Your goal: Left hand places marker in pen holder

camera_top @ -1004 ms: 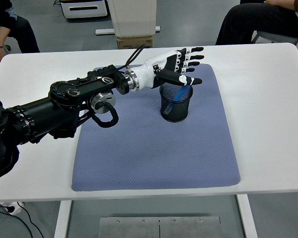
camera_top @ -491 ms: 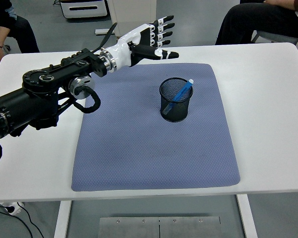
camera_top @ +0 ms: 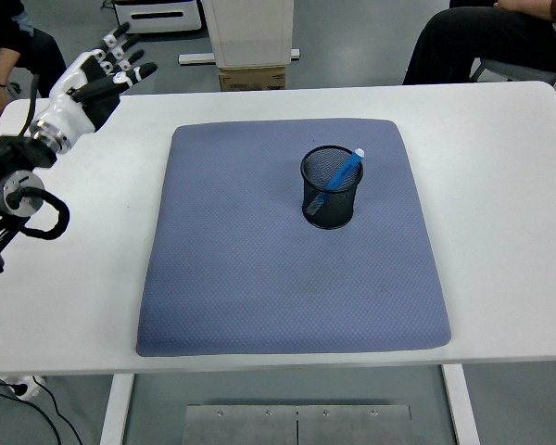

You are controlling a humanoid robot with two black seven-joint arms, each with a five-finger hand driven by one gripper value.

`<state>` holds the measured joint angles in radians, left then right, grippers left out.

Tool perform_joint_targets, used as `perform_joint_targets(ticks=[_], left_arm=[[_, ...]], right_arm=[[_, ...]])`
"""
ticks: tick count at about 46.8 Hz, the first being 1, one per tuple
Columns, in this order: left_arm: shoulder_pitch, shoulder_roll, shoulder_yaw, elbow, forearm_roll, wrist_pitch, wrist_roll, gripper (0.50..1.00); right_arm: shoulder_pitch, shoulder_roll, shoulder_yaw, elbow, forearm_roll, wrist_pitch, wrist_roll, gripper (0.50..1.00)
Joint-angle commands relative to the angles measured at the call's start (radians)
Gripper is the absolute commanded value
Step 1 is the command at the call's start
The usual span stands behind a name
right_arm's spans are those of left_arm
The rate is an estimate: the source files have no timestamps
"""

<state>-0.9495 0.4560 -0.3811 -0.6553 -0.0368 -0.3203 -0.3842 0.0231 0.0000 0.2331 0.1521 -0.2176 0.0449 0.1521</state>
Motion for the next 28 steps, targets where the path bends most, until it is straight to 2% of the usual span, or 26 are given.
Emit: perform_joint_targets(ticks=[1, 13, 28], left_arm=[[0.055, 0.012, -0.032, -0.001, -0.003, -0.031, 0.001, 1.0], [0.163, 0.03, -0.098, -0.001, -0.094, -0.065, 0.001, 1.0], [0.19, 0.03, -0.113, -0.001, -0.121, -0.071, 0.001, 1.0]], right_arm=[[0.0, 0.0, 0.0, 0.0, 0.0, 0.0, 0.0, 1.0], [0.0, 0.0, 0.0, 0.0, 0.0, 0.001, 0.0, 1.0], [0.001, 0.0, -0.002, 0.0, 0.0, 0.001, 0.0, 1.0]])
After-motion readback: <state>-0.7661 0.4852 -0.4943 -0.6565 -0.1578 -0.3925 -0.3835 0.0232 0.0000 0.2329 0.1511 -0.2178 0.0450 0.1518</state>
